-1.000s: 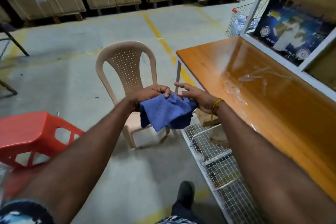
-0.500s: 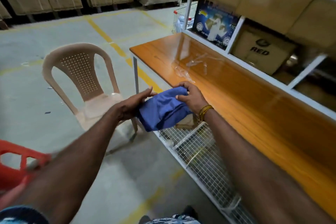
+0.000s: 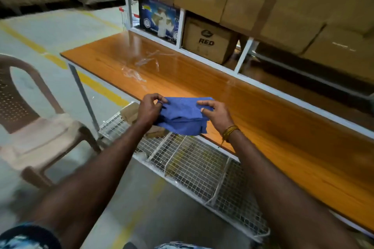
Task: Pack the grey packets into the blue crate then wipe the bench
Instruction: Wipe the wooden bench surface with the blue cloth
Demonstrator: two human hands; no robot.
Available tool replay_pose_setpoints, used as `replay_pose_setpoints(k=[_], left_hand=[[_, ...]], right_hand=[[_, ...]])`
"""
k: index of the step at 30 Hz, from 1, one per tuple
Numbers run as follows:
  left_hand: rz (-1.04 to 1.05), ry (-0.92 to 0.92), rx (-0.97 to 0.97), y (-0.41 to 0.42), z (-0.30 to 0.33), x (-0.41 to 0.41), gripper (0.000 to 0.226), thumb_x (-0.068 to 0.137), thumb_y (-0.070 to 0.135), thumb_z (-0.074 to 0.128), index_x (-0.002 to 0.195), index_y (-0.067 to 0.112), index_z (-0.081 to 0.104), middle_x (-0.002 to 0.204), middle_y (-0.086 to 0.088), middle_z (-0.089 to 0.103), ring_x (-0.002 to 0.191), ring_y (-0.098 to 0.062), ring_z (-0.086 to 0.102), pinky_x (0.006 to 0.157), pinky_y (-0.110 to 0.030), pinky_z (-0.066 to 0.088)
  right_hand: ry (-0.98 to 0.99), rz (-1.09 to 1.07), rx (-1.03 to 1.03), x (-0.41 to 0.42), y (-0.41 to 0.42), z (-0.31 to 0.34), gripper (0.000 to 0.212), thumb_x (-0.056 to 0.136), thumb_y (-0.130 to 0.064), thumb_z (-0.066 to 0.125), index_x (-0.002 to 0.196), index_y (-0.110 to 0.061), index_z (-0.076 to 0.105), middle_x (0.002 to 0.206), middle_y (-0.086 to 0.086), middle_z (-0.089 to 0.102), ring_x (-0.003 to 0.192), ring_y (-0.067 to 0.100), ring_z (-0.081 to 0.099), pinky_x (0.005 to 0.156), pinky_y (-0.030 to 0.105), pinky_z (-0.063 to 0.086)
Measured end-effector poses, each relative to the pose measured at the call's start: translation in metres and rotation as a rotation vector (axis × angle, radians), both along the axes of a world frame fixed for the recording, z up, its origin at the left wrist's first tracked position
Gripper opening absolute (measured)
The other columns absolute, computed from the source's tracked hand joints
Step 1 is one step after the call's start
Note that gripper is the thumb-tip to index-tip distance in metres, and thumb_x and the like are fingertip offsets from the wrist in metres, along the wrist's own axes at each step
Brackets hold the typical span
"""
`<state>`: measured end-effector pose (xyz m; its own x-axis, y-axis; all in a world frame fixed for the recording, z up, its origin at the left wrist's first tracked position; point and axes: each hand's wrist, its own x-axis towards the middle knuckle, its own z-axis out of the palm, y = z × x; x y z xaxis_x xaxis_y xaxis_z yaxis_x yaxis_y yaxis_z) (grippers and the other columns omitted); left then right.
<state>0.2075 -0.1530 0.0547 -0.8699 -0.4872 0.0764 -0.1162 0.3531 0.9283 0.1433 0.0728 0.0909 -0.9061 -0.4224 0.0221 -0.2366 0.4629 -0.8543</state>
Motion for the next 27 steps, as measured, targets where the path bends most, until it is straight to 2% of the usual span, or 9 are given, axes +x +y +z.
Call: replay_pose_setpoints(k=[5,7,11,14,16,17,21,25,27], left_hand=[[-0.113,0.043,-0.178,0.093,0.006,-0.010,0.037,0.088,0.005,0.050,0.121,-0.002,0.061,0.123,-0.011,0.063,0.107,-0.017,0.061,0.085,-0.003,0.039],[-0.250,0.018,-0.298,0.122,0.004,-0.012,0.044,0.086,0.015,0.047,0.119,-0.006,0.066,0.140,-0.018,0.049,0.120,-0.023,0.053,0.097,-0.010,0.033],[-0.443,-0.005,-0.520,0.174,-0.009,-0.016,0.039,0.093,0.002,0.055,0.132,-0.003,0.059,0.150,-0.020,0.038,0.134,-0.034,0.044,0.109,-0.027,0.031],[-0.462,-0.063,-0.431,0.213,-0.013,-0.015,0.038,0.092,0.012,0.058,0.129,0.016,0.064,0.131,-0.012,0.054,0.121,-0.041,0.055,0.094,-0.028,0.041],[-0.410,-0.022,-0.369,0.235,-0.017,-0.015,0.040,0.087,0.021,0.051,0.103,0.055,0.064,0.109,0.000,0.055,0.100,-0.041,0.061,0.081,-0.036,0.047],[-0.421,-0.005,-0.339,0.246,-0.021,-0.019,0.040,0.086,0.021,0.048,0.092,0.059,0.060,0.103,0.001,0.053,0.089,-0.032,0.060,0.075,-0.036,0.048],[-0.401,-0.150,-0.226,0.282,-0.014,-0.025,0.011,0.086,0.014,0.052,0.090,0.023,0.047,0.077,-0.006,0.056,0.067,-0.021,0.050,0.057,-0.033,0.036],[-0.501,-0.207,-0.186,0.299,-0.027,-0.053,0.020,0.087,0.011,0.053,0.077,0.026,0.044,0.089,-0.009,0.053,0.076,-0.024,0.053,0.065,-0.040,0.043],[-0.524,-0.237,-0.182,0.309,-0.028,-0.067,0.015,0.084,0.012,0.056,0.079,0.020,0.045,0.082,-0.008,0.052,0.072,-0.021,0.051,0.062,-0.039,0.039]], right_hand=[[0.096,-0.095,0.130,0.001,0.087,-0.002,0.031,0.091,-0.014,0.067,0.121,-0.016,0.069,0.133,0.009,0.059,0.124,0.027,0.054,0.104,0.044,0.046],[0.092,-0.134,0.149,0.003,0.117,-0.007,0.032,0.092,-0.013,0.064,0.124,-0.016,0.067,0.135,0.011,0.056,0.126,0.030,0.052,0.106,0.045,0.044],[0.094,-0.167,0.224,0.019,0.173,-0.023,0.041,0.097,-0.004,0.051,0.137,-0.011,0.056,0.136,0.016,0.046,0.124,0.033,0.046,0.096,0.031,0.039],[0.098,-0.217,0.273,0.031,0.211,-0.041,0.043,0.098,-0.006,0.053,0.140,-0.012,0.053,0.134,0.017,0.044,0.118,0.034,0.048,0.100,0.036,0.041],[0.075,-0.285,0.271,0.039,0.230,-0.052,0.043,0.096,-0.008,0.057,0.139,-0.012,0.055,0.138,0.017,0.044,0.123,0.035,0.047,0.107,0.041,0.040],[0.058,-0.316,0.267,0.043,0.238,-0.057,0.042,0.096,-0.009,0.058,0.138,-0.012,0.056,0.138,0.017,0.045,0.124,0.035,0.047,0.107,0.040,0.040],[0.028,-0.422,0.195,0.060,0.258,-0.075,0.032,0.096,-0.010,0.057,0.126,-0.009,0.066,0.117,0.017,0.057,0.109,0.033,0.056,0.094,0.033,0.044],[-0.041,-0.495,0.145,0.066,0.271,-0.087,0.030,0.089,-0.006,0.062,0.117,-0.011,0.072,0.112,0.012,0.066,0.104,0.025,0.062,0.094,0.028,0.047],[-0.081,-0.476,0.177,0.062,0.276,-0.091,0.037,0.086,-0.005,0.064,0.121,-0.013,0.070,0.115,0.012,0.067,0.106,0.025,0.063,0.094,0.027,0.046]])
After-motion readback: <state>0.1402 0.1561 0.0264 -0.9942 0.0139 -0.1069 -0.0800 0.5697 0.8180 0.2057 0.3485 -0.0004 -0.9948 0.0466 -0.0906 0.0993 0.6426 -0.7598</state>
